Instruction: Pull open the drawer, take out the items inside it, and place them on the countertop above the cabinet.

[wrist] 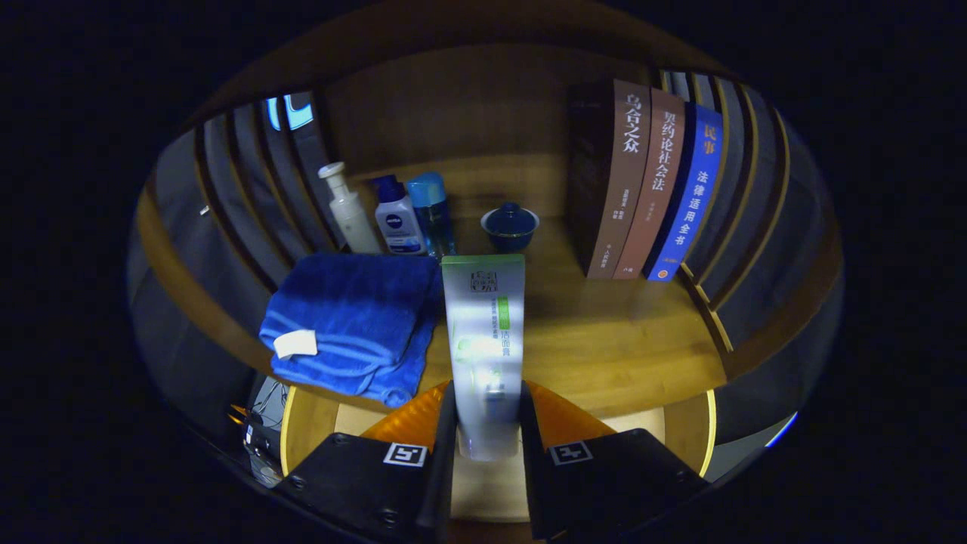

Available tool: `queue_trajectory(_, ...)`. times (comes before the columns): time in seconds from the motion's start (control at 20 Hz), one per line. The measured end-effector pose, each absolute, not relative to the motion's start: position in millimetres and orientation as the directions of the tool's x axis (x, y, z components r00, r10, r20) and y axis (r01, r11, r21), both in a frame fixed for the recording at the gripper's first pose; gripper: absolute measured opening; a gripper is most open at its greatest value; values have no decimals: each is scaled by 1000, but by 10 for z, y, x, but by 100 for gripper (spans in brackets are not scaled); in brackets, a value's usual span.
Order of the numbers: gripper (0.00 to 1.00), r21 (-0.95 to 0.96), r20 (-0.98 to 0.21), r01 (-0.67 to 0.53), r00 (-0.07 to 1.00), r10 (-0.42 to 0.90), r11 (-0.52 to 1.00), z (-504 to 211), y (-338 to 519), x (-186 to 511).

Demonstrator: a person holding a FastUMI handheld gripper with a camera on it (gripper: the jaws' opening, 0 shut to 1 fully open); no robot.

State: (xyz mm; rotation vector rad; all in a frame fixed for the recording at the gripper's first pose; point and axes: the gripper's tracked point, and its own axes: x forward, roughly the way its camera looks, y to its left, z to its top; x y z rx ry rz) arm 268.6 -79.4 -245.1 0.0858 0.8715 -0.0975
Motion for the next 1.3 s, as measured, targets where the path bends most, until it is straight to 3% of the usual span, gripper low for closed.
queue_trajectory(0.5,47,34,-813,169,577,-71,985,-2944,-943,3024)
queue_trajectory(0.8,98,37,-773,177,628,-84,984,-2691,-975,3006)
queue_trajectory(1.3,99,13,-604,129,791,-95,992,-1978,-674,2170)
